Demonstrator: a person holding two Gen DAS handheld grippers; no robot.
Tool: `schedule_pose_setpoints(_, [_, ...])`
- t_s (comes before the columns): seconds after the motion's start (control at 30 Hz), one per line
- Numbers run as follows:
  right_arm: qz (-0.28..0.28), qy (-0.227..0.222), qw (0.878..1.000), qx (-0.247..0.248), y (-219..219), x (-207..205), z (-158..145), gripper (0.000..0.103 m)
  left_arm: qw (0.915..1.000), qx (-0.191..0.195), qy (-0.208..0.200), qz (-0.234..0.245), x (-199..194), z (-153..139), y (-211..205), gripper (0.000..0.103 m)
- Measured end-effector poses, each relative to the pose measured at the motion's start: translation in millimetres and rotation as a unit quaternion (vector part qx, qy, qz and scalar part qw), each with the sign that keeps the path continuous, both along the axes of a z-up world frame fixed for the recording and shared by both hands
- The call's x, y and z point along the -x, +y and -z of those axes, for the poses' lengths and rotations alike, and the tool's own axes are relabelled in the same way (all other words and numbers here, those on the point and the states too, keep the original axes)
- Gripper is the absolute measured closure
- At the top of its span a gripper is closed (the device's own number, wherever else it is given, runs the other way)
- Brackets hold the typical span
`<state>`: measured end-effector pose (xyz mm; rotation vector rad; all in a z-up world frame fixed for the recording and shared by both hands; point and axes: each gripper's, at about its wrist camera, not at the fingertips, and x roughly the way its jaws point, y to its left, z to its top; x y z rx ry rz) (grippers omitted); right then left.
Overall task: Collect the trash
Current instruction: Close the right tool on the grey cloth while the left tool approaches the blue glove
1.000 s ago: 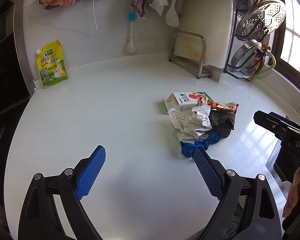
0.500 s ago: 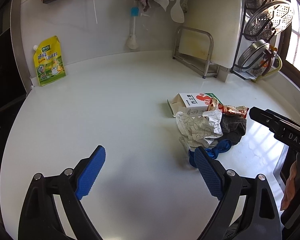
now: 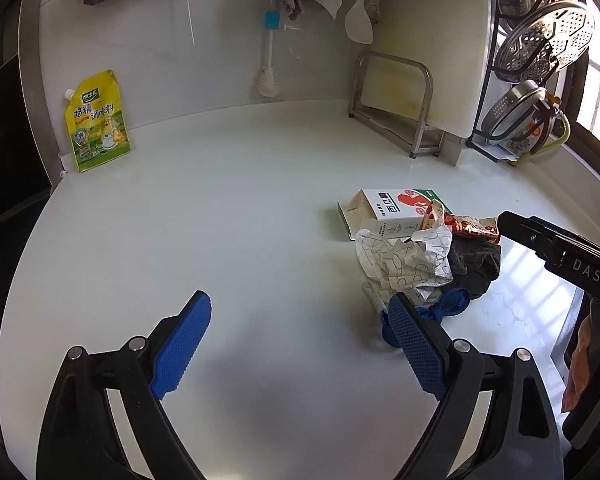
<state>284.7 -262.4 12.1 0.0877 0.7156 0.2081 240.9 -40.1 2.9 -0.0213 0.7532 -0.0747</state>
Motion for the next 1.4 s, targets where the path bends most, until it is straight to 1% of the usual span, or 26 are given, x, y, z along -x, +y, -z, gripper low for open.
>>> schedule_pose_setpoints(0.2, [-0.006,0.000,1.000,0.027,3,-3,2,0.036,1.0000,0.001,0.003,0.004,-2,2,-5,0.015])
schedule_pose_setpoints(0.33, [-0.016,-0.002,0.998,0.061,13,-5,5,0.035,1.0000,0.000,0.003,0.007,-1,3,-7,0.015])
schedule_pose_setpoints(0.43, [-0.026,-0.001,0.997,0.074,20,-8,8,0.035,1.0000,0.000,0.006,0.005,-3,5,-7,0.015])
schedule_pose_setpoints(0.57, [-0.037,0.001,0.993,0.112,31,-13,12,0.035,1.0000,-0.001,0.008,0.003,-3,7,-5,0.015])
schedule_pose_setpoints(0.77, [-0.049,0.002,0.987,0.155,42,-20,20,0.035,0.9999,0.002,0.010,0.000,-6,9,-3,0.015])
schedule_pose_setpoints(0.87, [-0.051,-0.002,0.984,0.168,47,-26,22,0.035,0.9999,0.002,0.011,0.000,-7,10,-4,0.015])
schedule_pose_setpoints(0.97, [-0.057,-0.003,0.984,0.171,51,-30,23,0.036,0.9999,0.003,0.012,0.000,-7,11,-4,0.015])
schedule_pose_setpoints(1.0, [-0.060,-0.003,0.983,0.171,52,-31,24,0.041,0.9999,0.003,0.013,0.000,-8,12,-4,0.015])
schedule_pose_setpoints(1.03, [-0.063,-0.002,0.983,0.171,53,-32,25,0.051,0.9999,0.004,0.014,0.000,-8,12,-4,0.015])
schedule_pose_setpoints(1.07, [-0.066,0.000,0.983,0.171,54,-33,25,0.057,0.9999,0.004,0.015,0.000,-8,13,-3,0.015])
schedule_pose_setpoints(1.13, [-0.070,0.004,0.984,0.167,54,-35,26,0.075,0.9998,0.006,0.016,0.000,-9,14,-3,0.015])
schedule_pose_setpoints(1.17, [-0.072,0.006,0.984,0.164,54,-35,27,0.080,0.9998,0.007,0.017,0.000,-9,15,-4,0.014])
schedule_pose_setpoints(1.2, [-0.074,0.007,0.984,0.160,53,-35,27,0.088,0.9998,0.008,0.019,0.001,-9,15,-5,0.014])
schedule_pose_setpoints(1.23, [-0.073,0.007,0.985,0.155,52,-34,27,0.094,0.9998,0.008,0.019,0.002,-9,16,-5,0.015])
schedule_pose_setpoints(1.33, [-0.066,0.003,0.990,0.124,43,-32,22,0.099,0.9997,0.008,0.020,0.007,-8,16,-9,0.015])
schedule_pose_setpoints(1.4, [-0.057,0.001,0.993,0.101,34,-29,18,0.099,0.9997,0.008,0.021,0.009,-7,16,-10,0.015])
